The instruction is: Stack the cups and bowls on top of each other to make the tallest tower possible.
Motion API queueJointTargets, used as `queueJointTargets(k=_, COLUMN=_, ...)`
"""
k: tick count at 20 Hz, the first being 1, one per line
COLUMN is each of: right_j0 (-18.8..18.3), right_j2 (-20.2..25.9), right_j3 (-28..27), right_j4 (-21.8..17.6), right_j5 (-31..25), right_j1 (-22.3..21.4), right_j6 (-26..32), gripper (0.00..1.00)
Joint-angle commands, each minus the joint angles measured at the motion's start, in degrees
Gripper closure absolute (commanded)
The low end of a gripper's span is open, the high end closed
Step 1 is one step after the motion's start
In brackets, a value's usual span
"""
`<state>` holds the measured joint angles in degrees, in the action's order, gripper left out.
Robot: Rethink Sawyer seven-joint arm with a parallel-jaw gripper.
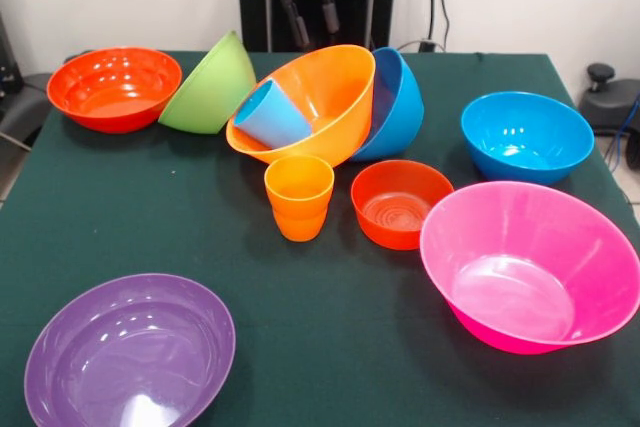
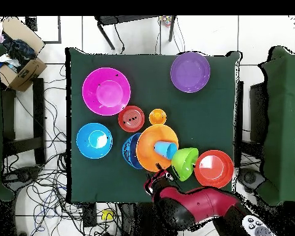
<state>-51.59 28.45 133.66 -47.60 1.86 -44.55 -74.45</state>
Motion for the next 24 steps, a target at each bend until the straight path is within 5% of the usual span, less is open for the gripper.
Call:
queueJointTargets(k=1, right_j0=7.48, right_j2=-5.68, right_j3=-2.07, right_j4=-4.65, right_j5=0.76, right_j1=5.04, right_j6=-7.26, gripper=0.0)
queueJointTargets(k=18, right_j0=9.34, right_j2=-7.59, right_j3=-3.24, right_j4=-4.74, right_j5=6.28, right_j1=4.19, right_j6=-7.31, gripper=0.0)
queueJointTargets(k=24, right_j0=13.1, right_j2=-11.77, right_j3=-4.55, right_j4=-4.97, right_j5=10.48, right_j1=6.45, right_j6=-7.34, gripper=0.0)
